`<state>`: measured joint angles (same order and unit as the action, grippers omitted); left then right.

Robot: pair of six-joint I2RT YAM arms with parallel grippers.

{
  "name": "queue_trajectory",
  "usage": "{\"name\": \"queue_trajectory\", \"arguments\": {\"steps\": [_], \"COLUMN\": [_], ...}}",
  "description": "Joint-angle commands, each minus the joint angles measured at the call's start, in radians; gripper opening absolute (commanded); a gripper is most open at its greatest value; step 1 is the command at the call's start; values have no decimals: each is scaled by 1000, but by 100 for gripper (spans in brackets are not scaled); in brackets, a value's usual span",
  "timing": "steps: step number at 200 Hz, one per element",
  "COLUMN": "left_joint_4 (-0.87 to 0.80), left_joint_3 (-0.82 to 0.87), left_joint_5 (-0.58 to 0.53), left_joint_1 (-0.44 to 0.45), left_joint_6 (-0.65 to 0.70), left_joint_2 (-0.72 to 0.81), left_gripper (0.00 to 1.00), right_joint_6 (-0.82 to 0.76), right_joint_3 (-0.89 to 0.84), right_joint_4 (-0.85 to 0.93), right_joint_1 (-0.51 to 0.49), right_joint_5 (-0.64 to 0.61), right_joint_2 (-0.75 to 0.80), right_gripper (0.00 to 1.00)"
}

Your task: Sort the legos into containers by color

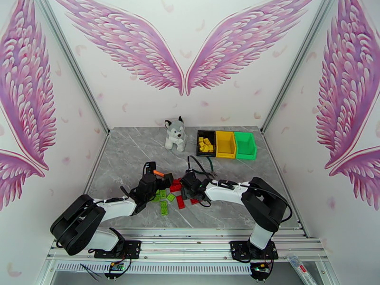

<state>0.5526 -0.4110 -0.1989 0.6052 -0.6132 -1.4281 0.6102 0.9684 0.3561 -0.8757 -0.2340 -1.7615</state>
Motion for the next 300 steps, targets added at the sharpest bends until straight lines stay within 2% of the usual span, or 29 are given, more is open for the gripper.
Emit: {"name": "queue_trajectory", "arguments": {"steps": [1, 52, 83, 132, 176, 198, 234, 265, 300], "left_joint_4": [18, 8, 34, 58, 80, 88, 25, -36, -78], "left_joint_3": [9, -71, -140, -274, -483, -602, -794, -925, -954], "left_joint_5": [7, 56, 101, 196, 331, 381, 425, 430, 417], "left_joint_1": [7, 61, 86, 93, 120, 130, 139, 139, 138], "left_joint_6": [2, 37, 36, 31, 19, 1, 28, 66, 114], "left_joint_2": [-12, -72, -136, -228, -420, -522, -637, -678, -662], "left_gripper": [99, 99, 99, 99, 99, 99, 99, 99, 99], "right_joint_6": [16, 3, -19, -56, -28, -11, -9, -2, 2], "right_joint_3": [-11, -6, -9, -57, -92, -72, 59, 227, 402], "right_joint_4": [14, 17, 4, -69, -207, -266, -272, -238, -184], "right_joint_1": [-8, -1, 56, 239, 454, 535, 636, 706, 743], "right_joint_5": [-22, -109, -144, -98, 14, 33, 40, 65, 67], "right_joint_2": [-1, 66, 119, 221, 259, 231, 116, -13, -128], "right_gripper": [70, 64, 61, 59, 57, 57, 57, 58, 59]}}
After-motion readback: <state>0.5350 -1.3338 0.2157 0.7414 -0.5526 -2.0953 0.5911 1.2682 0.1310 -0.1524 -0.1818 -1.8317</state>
